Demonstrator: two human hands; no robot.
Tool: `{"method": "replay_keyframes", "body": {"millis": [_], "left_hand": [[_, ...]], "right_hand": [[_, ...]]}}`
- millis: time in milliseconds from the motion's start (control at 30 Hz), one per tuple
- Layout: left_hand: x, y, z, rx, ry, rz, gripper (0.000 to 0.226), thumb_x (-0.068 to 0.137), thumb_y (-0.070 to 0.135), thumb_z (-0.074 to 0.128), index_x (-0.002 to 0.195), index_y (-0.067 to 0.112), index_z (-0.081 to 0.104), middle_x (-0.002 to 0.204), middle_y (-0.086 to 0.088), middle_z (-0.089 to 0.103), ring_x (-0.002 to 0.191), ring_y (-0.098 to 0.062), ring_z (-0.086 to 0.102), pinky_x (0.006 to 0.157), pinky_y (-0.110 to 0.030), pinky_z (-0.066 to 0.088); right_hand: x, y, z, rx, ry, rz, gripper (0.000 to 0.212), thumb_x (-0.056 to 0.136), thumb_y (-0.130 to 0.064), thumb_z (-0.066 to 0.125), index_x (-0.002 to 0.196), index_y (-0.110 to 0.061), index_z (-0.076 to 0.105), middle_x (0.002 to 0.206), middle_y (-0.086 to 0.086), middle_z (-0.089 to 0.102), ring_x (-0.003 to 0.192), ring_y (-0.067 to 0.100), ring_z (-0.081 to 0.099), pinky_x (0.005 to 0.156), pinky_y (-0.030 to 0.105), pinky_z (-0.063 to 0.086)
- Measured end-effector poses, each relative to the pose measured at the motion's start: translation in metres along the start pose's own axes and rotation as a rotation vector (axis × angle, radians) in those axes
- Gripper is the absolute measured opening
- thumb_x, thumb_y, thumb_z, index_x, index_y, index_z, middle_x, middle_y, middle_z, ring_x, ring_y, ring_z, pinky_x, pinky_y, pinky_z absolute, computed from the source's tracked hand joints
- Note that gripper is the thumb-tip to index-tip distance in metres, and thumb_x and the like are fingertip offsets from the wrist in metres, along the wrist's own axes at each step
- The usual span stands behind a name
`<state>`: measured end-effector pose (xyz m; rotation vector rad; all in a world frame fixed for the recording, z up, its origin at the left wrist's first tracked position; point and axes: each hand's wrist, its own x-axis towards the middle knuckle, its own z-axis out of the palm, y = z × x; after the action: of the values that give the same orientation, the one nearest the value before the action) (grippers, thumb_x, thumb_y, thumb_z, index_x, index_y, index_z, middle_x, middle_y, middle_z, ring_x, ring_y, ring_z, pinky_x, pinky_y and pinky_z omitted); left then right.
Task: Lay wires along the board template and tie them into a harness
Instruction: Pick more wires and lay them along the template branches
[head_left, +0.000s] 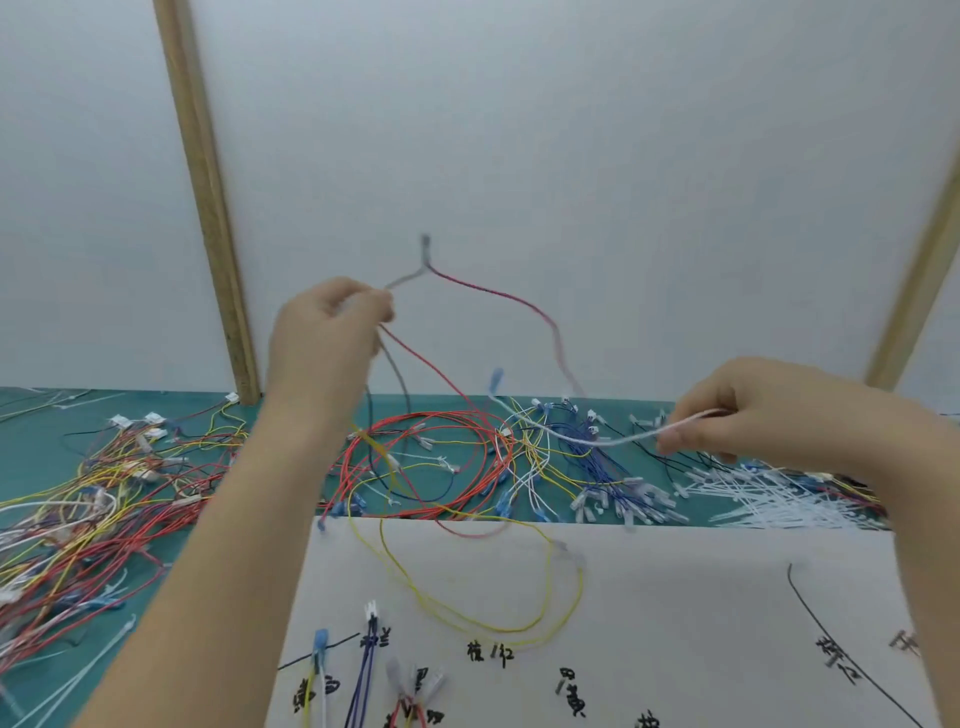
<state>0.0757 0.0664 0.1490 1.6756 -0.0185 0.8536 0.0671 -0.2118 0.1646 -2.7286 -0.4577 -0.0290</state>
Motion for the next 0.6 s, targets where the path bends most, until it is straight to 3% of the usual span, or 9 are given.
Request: {"method": "replay_keyframes", "body": {"millis": [67, 133, 200, 267, 333, 400, 467, 533, 600], "left_hand": [[0.007, -0.003, -0.013, -0.097, 0.055, -0.082, 0.026, 0.086, 0.018, 0.053, 0.06, 0.021, 0.053, 0.031, 0.011, 0.035, 0.032, -0.004, 0.028, 0.034, -0.012, 0.017], [0.008, -0.005, -0.016, -0.132, 0.022, -0.134, 0.025, 0.088, 0.018, 0.051, 0.063, 0.021, 0.053, 0.031, 0.012, 0.033, 0.03, -0.003, 0.026, 0.033, -0.008, 0.015], [0.005, -0.006, -0.011, -0.124, -0.054, -0.143, 0.025, 0.09, 0.018, 0.051, 0.066, 0.019, 0.054, 0.031, 0.011, 0.034, 0.029, -0.001, 0.026, 0.032, -0.007, 0.016], [0.0, -0.003, -0.002, -0.103, -0.17, -0.136, 0.022, 0.091, 0.019, 0.051, 0.071, 0.019, 0.057, 0.034, 0.01, 0.038, 0.028, -0.001, 0.026, 0.031, -0.008, 0.018], [-0.006, 0.003, 0.005, -0.097, -0.322, -0.129, 0.016, 0.092, 0.019, 0.051, 0.079, 0.018, 0.061, 0.038, 0.009, 0.044, 0.029, -0.001, 0.028, 0.032, -0.009, 0.021], [-0.012, 0.01, 0.01, -0.129, -0.459, -0.11, 0.016, 0.093, 0.016, 0.048, 0.088, 0.018, 0.063, 0.044, 0.008, 0.051, 0.033, -0.003, 0.031, 0.033, -0.01, 0.024], [-0.016, 0.017, 0.011, -0.177, -0.549, -0.091, 0.021, 0.095, 0.013, 0.043, 0.094, 0.019, 0.063, 0.05, 0.008, 0.056, 0.039, -0.003, 0.037, 0.036, -0.012, 0.028], [-0.02, 0.022, 0.01, -0.233, -0.618, -0.069, 0.023, 0.096, 0.012, 0.04, 0.098, 0.02, 0.062, 0.054, 0.007, 0.058, 0.044, -0.004, 0.038, 0.038, -0.013, 0.029], [-0.022, 0.026, 0.01, -0.278, -0.67, -0.037, 0.024, 0.095, 0.013, 0.04, 0.101, 0.019, 0.062, 0.056, 0.007, 0.059, 0.047, -0.005, 0.039, 0.039, -0.014, 0.03]], "right_hand": [[0.004, 0.019, 0.0, -0.127, -0.029, 0.157, 0.035, 0.086, -0.04, 0.057, 0.065, -0.014, 0.064, 0.045, -0.007, 0.051, 0.033, 0.003, 0.035, 0.04, 0.013, 0.029], [0.009, 0.031, 0.003, -0.092, -0.057, 0.218, 0.023, 0.088, -0.041, 0.056, 0.08, -0.023, 0.069, 0.059, -0.008, 0.061, 0.042, 0.001, 0.045, 0.049, 0.015, 0.036], [0.01, 0.031, 0.008, -0.067, -0.121, 0.244, 0.02, 0.087, -0.04, 0.059, 0.104, -0.032, 0.064, 0.083, -0.01, 0.066, 0.066, 0.003, 0.056, 0.064, 0.018, 0.041], [0.014, 0.031, 0.014, -0.142, -0.142, 0.256, 0.043, 0.085, -0.041, 0.06, 0.127, -0.034, 0.049, 0.116, -0.009, 0.059, 0.1, 0.009, 0.055, 0.082, 0.021, 0.037], [0.019, 0.023, 0.018, -0.074, 0.013, 0.146, 0.047, 0.086, -0.039, 0.059, 0.13, -0.037, 0.043, 0.131, -0.008, 0.05, 0.111, 0.01, 0.051, 0.088, 0.021, 0.035], [0.021, 0.005, 0.02, 0.166, 0.238, -0.094, 0.031, 0.086, -0.035, 0.057, 0.115, -0.044, 0.05, 0.121, -0.013, 0.057, 0.102, 0.001, 0.056, 0.081, 0.014, 0.039], [0.019, -0.018, 0.025, 0.397, 0.34, -0.288, 0.024, 0.084, -0.033, 0.058, 0.103, -0.048, 0.053, 0.107, -0.02, 0.061, 0.093, -0.008, 0.057, 0.075, 0.006, 0.042], [0.017, -0.038, 0.033, 0.525, 0.314, -0.36, 0.034, 0.078, -0.041, 0.063, 0.108, -0.051, 0.05, 0.106, -0.02, 0.06, 0.093, -0.005, 0.059, 0.08, 0.013, 0.046], [0.017, -0.047, 0.043, 0.577, 0.185, -0.341, 0.054, 0.064, -0.053, 0.067, 0.114, -0.049, 0.046, 0.101, -0.016, 0.062, 0.087, 0.002, 0.062, 0.08, 0.021, 0.05]]}}
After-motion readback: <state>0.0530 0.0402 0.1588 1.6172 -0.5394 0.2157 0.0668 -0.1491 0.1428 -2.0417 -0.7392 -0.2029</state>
